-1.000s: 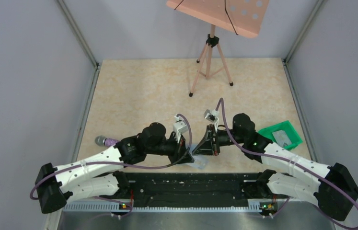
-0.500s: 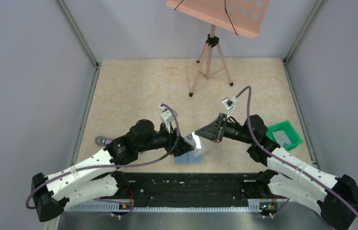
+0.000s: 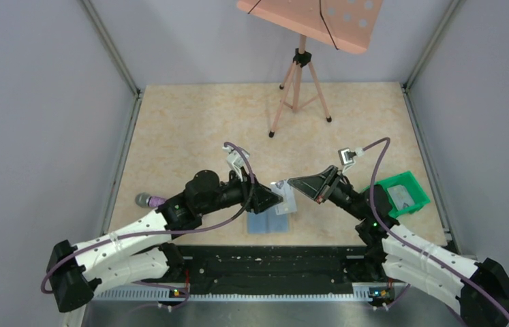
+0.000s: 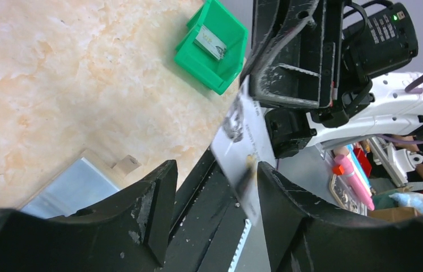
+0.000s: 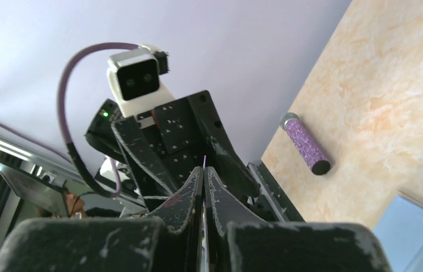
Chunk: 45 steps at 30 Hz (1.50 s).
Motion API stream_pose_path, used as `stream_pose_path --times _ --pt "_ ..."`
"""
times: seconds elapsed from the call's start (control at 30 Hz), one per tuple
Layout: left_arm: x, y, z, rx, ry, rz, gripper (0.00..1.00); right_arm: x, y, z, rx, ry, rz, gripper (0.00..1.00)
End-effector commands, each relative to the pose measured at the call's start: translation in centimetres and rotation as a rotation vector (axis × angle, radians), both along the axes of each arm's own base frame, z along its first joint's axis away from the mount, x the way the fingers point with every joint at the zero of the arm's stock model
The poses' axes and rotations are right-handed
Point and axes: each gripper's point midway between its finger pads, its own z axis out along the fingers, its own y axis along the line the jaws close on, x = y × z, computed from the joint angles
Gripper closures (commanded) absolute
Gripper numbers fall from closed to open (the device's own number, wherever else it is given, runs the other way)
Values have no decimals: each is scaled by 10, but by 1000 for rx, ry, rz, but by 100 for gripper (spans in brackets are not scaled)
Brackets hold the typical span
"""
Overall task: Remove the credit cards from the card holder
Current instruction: Remove the credit card from the card holder.
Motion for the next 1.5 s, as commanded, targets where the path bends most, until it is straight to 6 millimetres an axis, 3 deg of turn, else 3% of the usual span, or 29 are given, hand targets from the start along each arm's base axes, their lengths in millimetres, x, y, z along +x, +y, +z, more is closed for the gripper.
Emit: stream_pose_path --times 0.0,0.13,0.2,0.37,0.43,0.6,0.77,0.93,1.07,1.2,1.47 --pt "4 -10 17 -117 1 -2 41 1 -18 36 144 -70 -69 100" --pt "2 -13 17 -165 30 -15 44 3 -27 32 183 -62 -109 100" --pt "1 -14 17 -185 35 -20 51 4 -27 28 180 -53 -116 100" --pt "1 -12 19 -215 24 -18 91 2 -24 18 140 -52 -103 100" --pt "1 -10 17 -201 21 -19 100 -1 -19 14 70 -90 -83 100" --pt "-4 -3 6 -138 11 -45 100 -2 -12 -4 -214 -175 -37 83" --pt "-13 4 -7 -71 -1 -95 100 -5 -19 -2 -384 -256 8 62" --pt "-24 8 -23 13 13 -169 100 -19 -11 -10 -488 -305 199 47" --pt "-37 10 -31 66 33 -244 100 -26 -1 -12 -501 -323 326 45" --pt "-46 9 -33 82 44 -313 100 -36 6 -22 -491 -309 460 50" --pt "-58 1 -36 88 98 -422 100 -49 10 -41 -466 -280 604 52"
